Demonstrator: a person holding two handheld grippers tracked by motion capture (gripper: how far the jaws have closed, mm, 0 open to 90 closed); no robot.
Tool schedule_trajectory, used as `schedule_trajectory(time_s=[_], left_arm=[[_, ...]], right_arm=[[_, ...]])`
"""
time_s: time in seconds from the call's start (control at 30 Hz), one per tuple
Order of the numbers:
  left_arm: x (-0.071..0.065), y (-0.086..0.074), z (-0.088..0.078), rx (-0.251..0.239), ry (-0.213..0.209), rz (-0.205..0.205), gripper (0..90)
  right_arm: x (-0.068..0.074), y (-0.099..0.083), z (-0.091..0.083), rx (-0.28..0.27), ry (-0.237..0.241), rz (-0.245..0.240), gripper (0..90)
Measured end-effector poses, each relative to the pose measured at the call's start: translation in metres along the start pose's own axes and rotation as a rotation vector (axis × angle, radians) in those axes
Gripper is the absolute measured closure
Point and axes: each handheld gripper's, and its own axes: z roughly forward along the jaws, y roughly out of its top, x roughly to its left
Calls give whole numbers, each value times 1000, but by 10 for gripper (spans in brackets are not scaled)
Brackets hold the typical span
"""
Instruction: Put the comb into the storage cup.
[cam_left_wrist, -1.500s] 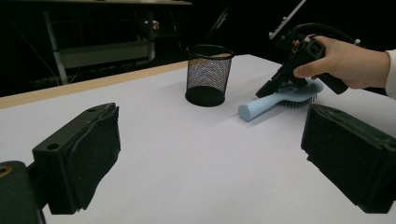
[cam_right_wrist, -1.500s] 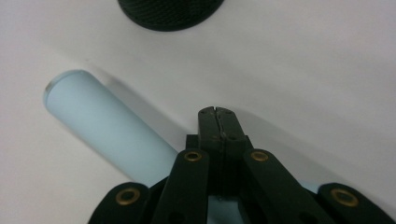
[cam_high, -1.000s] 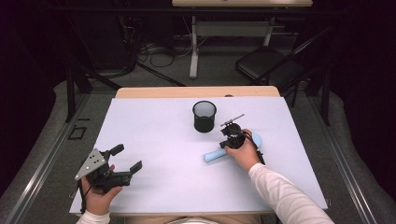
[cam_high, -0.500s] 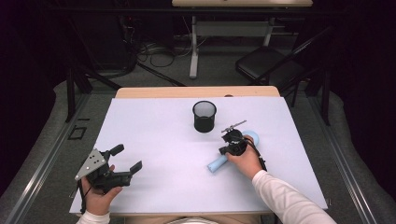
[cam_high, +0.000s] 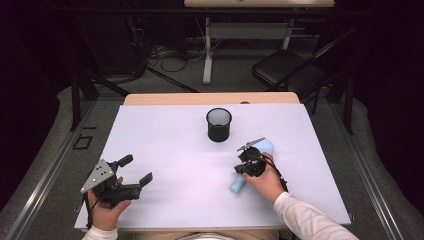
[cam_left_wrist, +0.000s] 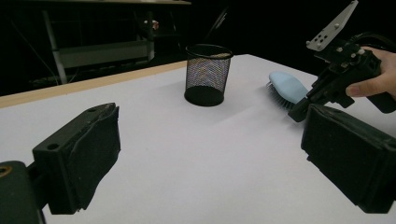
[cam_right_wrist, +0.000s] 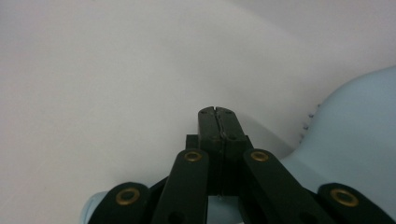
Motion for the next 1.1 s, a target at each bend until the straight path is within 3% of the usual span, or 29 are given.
schedule_trajectory(time_s=[0.1,0.43,0.6,0.8,1.1], left_arm=[[0,0,0,0,-1,-1,47],[0,0,1,1,-2,-3,48],[0,0,0,0,1,-4,48],[0,0,0,-1,2,-4,48],[-1,0,1,-1,0,-3,48]], right_arm=[[1,-5,-2,-19,8,6,900],[3,-19,-11,-6,4,-6,900],[3,-26,-14,-21,-8,-5,900],[2,-34,-20,16,-28,-15,900],[-5,-49,-28,-1,-50,8,900]])
